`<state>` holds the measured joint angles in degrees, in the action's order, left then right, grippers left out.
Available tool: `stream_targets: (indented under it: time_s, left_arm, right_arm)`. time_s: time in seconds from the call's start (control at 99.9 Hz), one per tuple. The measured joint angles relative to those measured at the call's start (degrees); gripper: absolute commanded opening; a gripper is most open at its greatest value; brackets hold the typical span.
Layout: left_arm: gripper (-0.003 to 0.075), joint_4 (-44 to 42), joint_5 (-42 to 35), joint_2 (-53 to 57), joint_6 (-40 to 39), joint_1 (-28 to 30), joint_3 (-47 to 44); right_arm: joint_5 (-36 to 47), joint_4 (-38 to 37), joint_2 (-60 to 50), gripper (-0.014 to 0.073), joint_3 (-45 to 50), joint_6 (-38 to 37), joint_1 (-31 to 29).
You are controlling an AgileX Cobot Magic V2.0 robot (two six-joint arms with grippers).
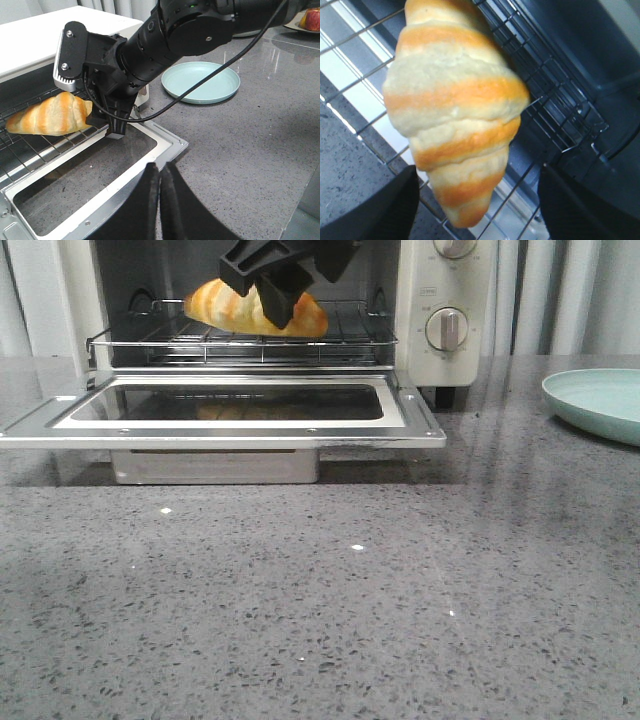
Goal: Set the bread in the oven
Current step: 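Lower the croissant onto the wire rack and open the right gripper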
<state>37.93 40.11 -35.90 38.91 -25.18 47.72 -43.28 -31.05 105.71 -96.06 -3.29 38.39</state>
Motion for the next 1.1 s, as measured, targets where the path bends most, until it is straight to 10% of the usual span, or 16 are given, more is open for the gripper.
stream_targets:
  time_s: [0.36, 0.56, 1.101]
  left_arm:
    - [-0.0022, 0.00, -3.64, 0.59, 0.00, 0.00, 0.00]
    - [-0.0022, 0.00, -11.39, 5.26, 0.00, 0.00, -0.83]
    - [-0.0022, -1.73, -26.30, 18.82, -0.09, 0.00, -19.51]
  right_arm:
    - [-4.29, 0.45, -5.06, 0.0430, 0.00, -7.21, 2.45]
    - [-9.33, 1.48, -8.50, -0.0074, 0.00, -7.68, 5.65]
    - [-0.19, -7.94, -53.96, -0.0047, 39.11, -22.67, 10.75]
